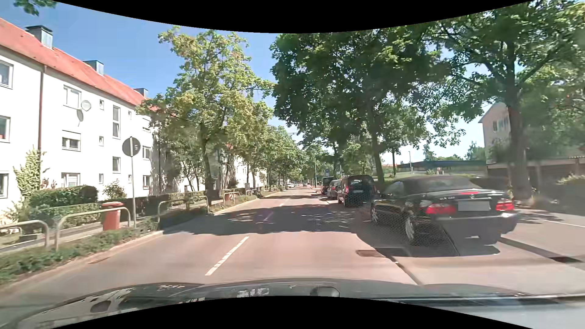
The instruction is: Follow the waypoints while adhering to traffic rules and regulations
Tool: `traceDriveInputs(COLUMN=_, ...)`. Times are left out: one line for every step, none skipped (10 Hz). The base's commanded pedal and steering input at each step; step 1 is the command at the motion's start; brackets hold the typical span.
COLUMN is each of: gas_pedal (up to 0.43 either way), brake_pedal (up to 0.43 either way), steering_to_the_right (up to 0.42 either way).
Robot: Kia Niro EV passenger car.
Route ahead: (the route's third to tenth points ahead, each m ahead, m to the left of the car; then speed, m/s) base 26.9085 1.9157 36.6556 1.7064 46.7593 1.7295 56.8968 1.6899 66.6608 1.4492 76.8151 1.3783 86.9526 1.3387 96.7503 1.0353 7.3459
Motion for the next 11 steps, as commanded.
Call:
traceDriveInputs(gas_pedal=0.067, brake_pedal=0.0, steering_to_the_right=-0.002)
traceDriveInputs(gas_pedal=0.067, brake_pedal=0.0, steering_to_the_right=-0.002)
traceDriveInputs(gas_pedal=0.067, brake_pedal=0.0, steering_to_the_right=-0.001)
traceDriveInputs(gas_pedal=0.067, brake_pedal=0.0, steering_to_the_right=0.0)
traceDriveInputs(gas_pedal=0.067, brake_pedal=0.0, steering_to_the_right=0.0)
traceDriveInputs(gas_pedal=0.067, brake_pedal=0.0, steering_to_the_right=0.0)
traceDriveInputs(gas_pedal=0.067, brake_pedal=0.0, steering_to_the_right=0.0)
traceDriveInputs(gas_pedal=0.067, brake_pedal=0.0, steering_to_the_right=0.001)
traceDriveInputs(gas_pedal=0.067, brake_pedal=0.0, steering_to_the_right=0.002)
traceDriveInputs(gas_pedal=0.067, brake_pedal=0.0, steering_to_the_right=0.002)
traceDriveInputs(gas_pedal=0.067, brake_pedal=0.0, steering_to_the_right=0.001)
